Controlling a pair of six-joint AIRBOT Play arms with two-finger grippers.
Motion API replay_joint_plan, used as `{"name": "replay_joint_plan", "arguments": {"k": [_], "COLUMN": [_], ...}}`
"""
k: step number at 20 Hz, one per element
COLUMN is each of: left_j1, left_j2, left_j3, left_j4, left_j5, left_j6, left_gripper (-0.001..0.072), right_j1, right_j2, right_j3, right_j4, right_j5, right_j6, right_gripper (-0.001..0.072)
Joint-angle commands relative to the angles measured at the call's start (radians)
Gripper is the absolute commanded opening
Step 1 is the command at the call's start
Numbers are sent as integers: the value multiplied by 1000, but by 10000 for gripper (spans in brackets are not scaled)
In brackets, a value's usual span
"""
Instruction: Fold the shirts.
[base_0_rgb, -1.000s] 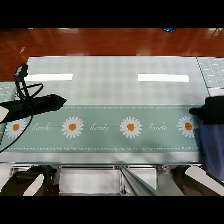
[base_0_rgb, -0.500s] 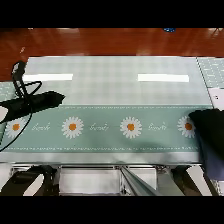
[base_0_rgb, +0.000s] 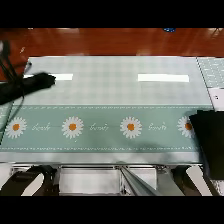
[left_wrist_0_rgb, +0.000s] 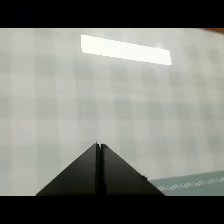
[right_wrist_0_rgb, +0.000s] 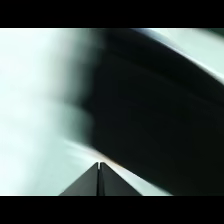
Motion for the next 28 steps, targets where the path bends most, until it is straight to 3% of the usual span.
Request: {"name": "replay_joint_plan", "arguments": {"k": [1, 2, 4, 5, 7, 9, 11, 15, 28], "left_j1": [-13, -35, -100, -147, -215, -219, -212, -212, -212], "left_j2": [-114, -152, -240, -280, -341, -364, -365, -367, -367], "left_j3": [288, 365, 471, 474, 414, 314, 258, 254, 254], "left_j4": [-3, 0, 104, 179, 321, 365, 364, 368, 367], "left_j5": [-70, -114, -237, -287, -373, -386, -370, -371, -373], "left_j6": [4, 3, -132, -175, -199, -246, -332, -257, -256], "left_gripper": [20, 19, 18, 19, 19, 20, 21, 20, 21], "right_j1": [335, 495, 803, 938, 1117, 1175, 1178, 1178, 1178], "right_j2": [-74, -106, -176, -222, -332, -409, -444, -447, -447], "right_j3": [102, 129, 138, 134, 130, 130, 130, 130, 130], "right_j4": [451, 387, 127, -62, -443, -624, -628, -626, -632], "right_j5": [-375, -414, -420, -389, -306, -223, -185, -185, -185], "right_j6": [-198, -230, -237, -198, -2, 51, 53, 56, 56], "right_gripper": [25, 24, 24, 25, 23, 24, 24, 24, 24]}}
